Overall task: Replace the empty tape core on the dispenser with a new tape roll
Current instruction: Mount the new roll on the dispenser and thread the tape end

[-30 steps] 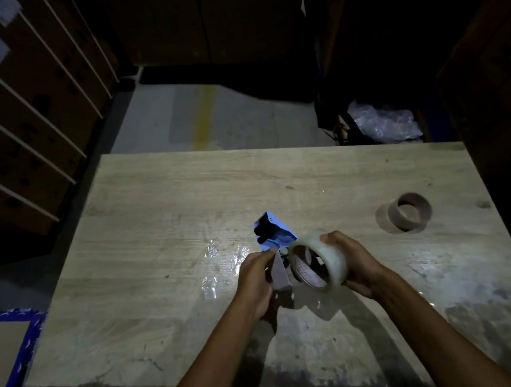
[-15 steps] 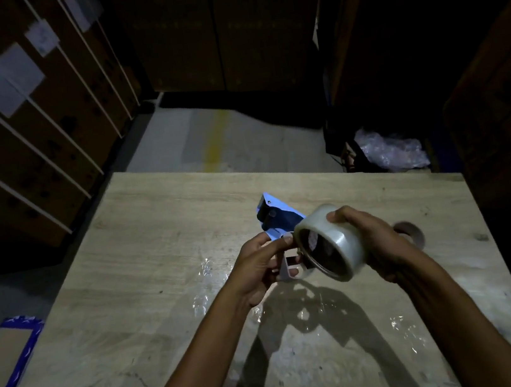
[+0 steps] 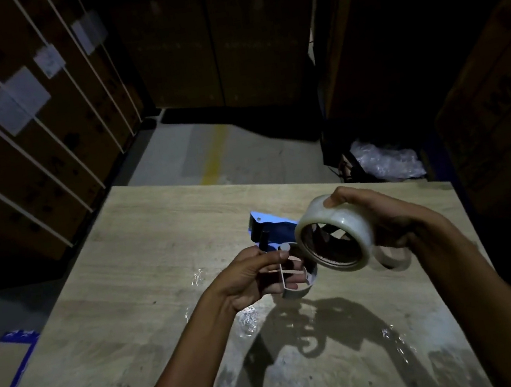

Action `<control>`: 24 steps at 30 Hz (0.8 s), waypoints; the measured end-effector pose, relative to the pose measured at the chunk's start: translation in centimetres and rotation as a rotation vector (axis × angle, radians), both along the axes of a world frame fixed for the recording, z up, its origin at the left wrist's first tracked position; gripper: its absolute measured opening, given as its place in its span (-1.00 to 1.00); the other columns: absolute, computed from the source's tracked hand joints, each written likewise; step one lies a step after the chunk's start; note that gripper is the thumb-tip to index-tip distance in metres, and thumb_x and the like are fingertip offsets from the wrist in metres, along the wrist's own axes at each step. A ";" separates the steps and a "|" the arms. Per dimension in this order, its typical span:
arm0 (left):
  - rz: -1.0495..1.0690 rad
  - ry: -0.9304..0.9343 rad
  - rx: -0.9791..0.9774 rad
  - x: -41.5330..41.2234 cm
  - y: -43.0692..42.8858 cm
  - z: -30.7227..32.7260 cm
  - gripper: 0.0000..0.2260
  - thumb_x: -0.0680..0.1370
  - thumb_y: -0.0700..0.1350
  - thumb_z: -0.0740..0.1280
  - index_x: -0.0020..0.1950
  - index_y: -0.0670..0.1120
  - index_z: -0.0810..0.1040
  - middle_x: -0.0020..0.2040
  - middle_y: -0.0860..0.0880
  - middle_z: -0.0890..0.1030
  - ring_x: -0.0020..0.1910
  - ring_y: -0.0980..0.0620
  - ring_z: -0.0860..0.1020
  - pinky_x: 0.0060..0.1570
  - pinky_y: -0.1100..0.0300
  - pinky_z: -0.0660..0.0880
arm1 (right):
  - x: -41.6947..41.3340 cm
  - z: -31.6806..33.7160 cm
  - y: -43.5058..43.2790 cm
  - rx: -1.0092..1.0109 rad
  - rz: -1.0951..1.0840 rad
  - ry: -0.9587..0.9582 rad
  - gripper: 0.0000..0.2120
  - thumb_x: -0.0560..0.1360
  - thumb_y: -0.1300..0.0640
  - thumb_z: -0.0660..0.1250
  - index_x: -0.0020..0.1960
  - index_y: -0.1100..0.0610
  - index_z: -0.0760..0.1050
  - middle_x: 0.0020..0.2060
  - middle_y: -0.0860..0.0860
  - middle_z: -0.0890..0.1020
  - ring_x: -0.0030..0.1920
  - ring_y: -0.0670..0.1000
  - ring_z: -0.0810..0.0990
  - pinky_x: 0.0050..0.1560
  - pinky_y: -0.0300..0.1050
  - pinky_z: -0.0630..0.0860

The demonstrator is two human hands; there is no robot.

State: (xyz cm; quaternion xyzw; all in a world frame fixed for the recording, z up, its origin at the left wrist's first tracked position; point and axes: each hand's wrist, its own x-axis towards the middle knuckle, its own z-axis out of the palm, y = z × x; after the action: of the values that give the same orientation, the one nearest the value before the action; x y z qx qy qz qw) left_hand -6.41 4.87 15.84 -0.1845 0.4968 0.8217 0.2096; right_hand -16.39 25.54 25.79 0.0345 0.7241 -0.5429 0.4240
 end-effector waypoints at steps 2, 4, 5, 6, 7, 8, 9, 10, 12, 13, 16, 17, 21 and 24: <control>0.015 -0.010 -0.003 0.0 0.1 0.2 -0.81 0.48 -0.22 0.38 0.05 -0.26 0.66 0.03 -0.34 0.66 -0.08 -0.25 0.69 -0.11 -0.02 0.68 | -0.1 0.0 0.0 -0.015 0.016 -0.021 -0.65 0.43 -0.07 0.36 0.03 0.20 0.55 -0.22 0.19 0.58 -0.28 0.12 0.53 -0.17 -0.04 0.40; 0.030 -0.015 -0.004 -0.1 0.2 0.1 -0.82 0.49 -0.22 0.39 0.05 -0.26 0.66 0.09 -0.38 0.64 -0.05 -0.28 0.68 -0.10 -0.02 0.67 | 0.0 0.0 0.2 -0.016 0.005 -0.015 -0.70 0.50 -0.04 0.31 0.05 0.19 0.55 -0.26 0.16 0.59 -0.31 0.10 0.53 -0.19 -0.06 0.41; 0.053 -0.019 -0.003 -0.1 0.4 0.1 -0.80 0.50 -0.23 0.39 0.08 -0.27 0.64 0.12 -0.40 0.63 -0.03 -0.30 0.68 -0.09 -0.02 0.67 | 0.2 0.1 0.2 -0.016 -0.007 0.000 -0.70 0.50 -0.04 0.30 0.06 0.18 0.55 -0.28 0.14 0.60 -0.32 0.09 0.54 -0.21 -0.07 0.41; 0.082 -0.023 0.004 -0.1 0.5 0.0 -0.78 0.51 -0.23 0.39 0.11 -0.29 0.62 0.13 -0.41 0.62 -0.01 -0.31 0.67 -0.08 -0.03 0.68 | 0.4 0.1 0.1 -0.017 -0.020 0.027 -0.70 0.51 -0.05 0.31 0.06 0.17 0.55 -0.27 0.12 0.62 -0.32 0.08 0.55 -0.23 -0.09 0.43; 0.115 -0.024 0.016 -0.2 0.7 -0.2 -0.77 0.52 -0.24 0.38 0.14 -0.31 0.60 0.10 -0.41 0.63 0.03 -0.33 0.65 -0.05 -0.06 0.68 | 0.8 0.1 0.0 -0.017 -0.037 0.072 -0.71 0.50 -0.07 0.31 0.06 0.13 0.54 -0.23 0.12 0.63 -0.30 0.08 0.57 -0.25 -0.10 0.45; 0.150 -0.019 0.028 -0.3 0.9 -0.2 -0.77 0.54 -0.26 0.36 0.16 -0.32 0.58 0.01 -0.38 0.67 0.06 -0.35 0.63 -0.01 -0.10 0.66 | 1.2 0.1 -0.3 -0.015 -0.057 0.133 -0.73 0.49 -0.09 0.33 0.04 0.09 0.54 -0.17 0.12 0.64 -0.25 0.08 0.58 -0.24 -0.10 0.46; 0.184 -0.009 0.039 -0.3 1.1 -0.2 -0.80 0.56 -0.28 0.33 0.16 -0.31 0.57 -0.12 -0.30 0.70 0.06 -0.34 0.62 0.02 -0.12 0.64 | 1.8 0.0 -0.7 -0.025 -0.085 0.199 -0.72 0.46 -0.11 0.36 0.03 0.06 0.55 -0.12 0.12 0.65 -0.18 0.09 0.59 -0.22 -0.09 0.47; 0.215 -0.005 0.049 -0.3 1.3 -0.2 -0.83 0.58 -0.28 0.31 0.14 -0.30 0.57 -0.25 -0.21 0.71 0.01 -0.30 0.64 0.01 -0.11 0.64 | 2.2 -0.4 -1.1 -0.045 -0.118 0.269 -0.68 0.41 -0.13 0.36 0.03 0.06 0.57 -0.08 0.10 0.65 -0.13 0.10 0.60 -0.17 -0.07 0.46; 0.265 -0.008 0.069 -0.4 1.4 0.0 -0.87 0.59 -0.27 0.30 0.09 -0.25 0.59 -0.29 -0.16 0.71 -0.15 -0.18 0.71 -0.19 -0.02 0.70 | 3.1 -1.6 -1.9 -0.063 -0.170 0.416 -0.61 0.36 -0.15 0.34 0.13 -0.02 0.59 0.03 0.02 0.65 -0.02 0.07 0.60 -0.09 -0.05 0.48; 0.290 -0.013 0.079 -0.4 1.4 0.1 -0.88 0.58 -0.27 0.31 0.08 -0.23 0.60 -0.23 -0.19 0.72 -0.20 -0.14 0.72 -0.30 0.05 0.68 | 3.5 -2.3 -2.3 -0.029 -0.175 0.505 -0.56 0.38 -0.15 0.36 0.23 -0.08 0.56 0.10 -0.02 0.63 0.05 0.04 0.60 -0.04 -0.04 0.51; 0.362 0.006 0.137 -0.4 1.2 0.1 -0.92 0.54 -0.26 0.36 0.01 -0.20 0.62 -0.15 -0.21 0.72 -0.20 -0.12 0.72 -0.27 -0.01 0.68 | 5.0 -4.6 -3.3 0.160 -0.120 0.796 -0.35 0.40 -0.14 0.44 0.45 -0.09 0.38 0.18 -0.06 0.49 0.19 0.00 0.49 0.19 -0.05 0.48; 0.377 0.022 0.149 -0.4 1.0 0.0 -0.90 0.52 -0.25 0.37 0.02 -0.19 0.62 -0.11 -0.21 0.72 -0.17 -0.12 0.72 -0.20 -0.05 0.68 | 5.5 -5.0 -3.7 0.200 -0.090 0.867 -0.29 0.37 -0.17 0.44 0.48 -0.10 0.34 0.19 -0.06 0.46 0.22 -0.02 0.43 0.20 -0.09 0.44; 0.361 0.064 0.114 -0.1 0.4 -0.1 -0.70 0.54 -0.21 0.37 0.28 -0.15 0.55 0.01 -0.16 0.71 -0.08 -0.08 0.70 -0.17 0.03 0.65 | 6.8 -6.1 -5.0 0.241 -0.048 0.969 -0.18 0.33 -0.24 0.43 0.52 -0.11 0.25 0.22 -0.09 0.40 0.25 -0.06 0.32 0.20 -0.17 0.39; 0.331 0.095 0.092 0.4 0.1 -0.1 -0.64 0.57 -0.23 0.34 0.37 -0.07 0.48 0.02 -0.12 0.71 -0.08 -0.06 0.70 -0.18 0.04 0.64 | 7.0 -6.1 -5.8 0.257 -0.056 0.973 -0.17 0.33 -0.26 0.44 0.52 -0.11 0.25 0.21 -0.10 0.40 0.25 -0.07 0.33 0.16 -0.21 0.36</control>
State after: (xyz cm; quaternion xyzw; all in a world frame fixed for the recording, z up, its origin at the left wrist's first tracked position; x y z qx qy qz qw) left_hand -6.02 4.95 15.73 -0.2148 0.4309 0.8747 0.0562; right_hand -9.39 19.73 19.70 -0.1512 0.8977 -0.4137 0.0147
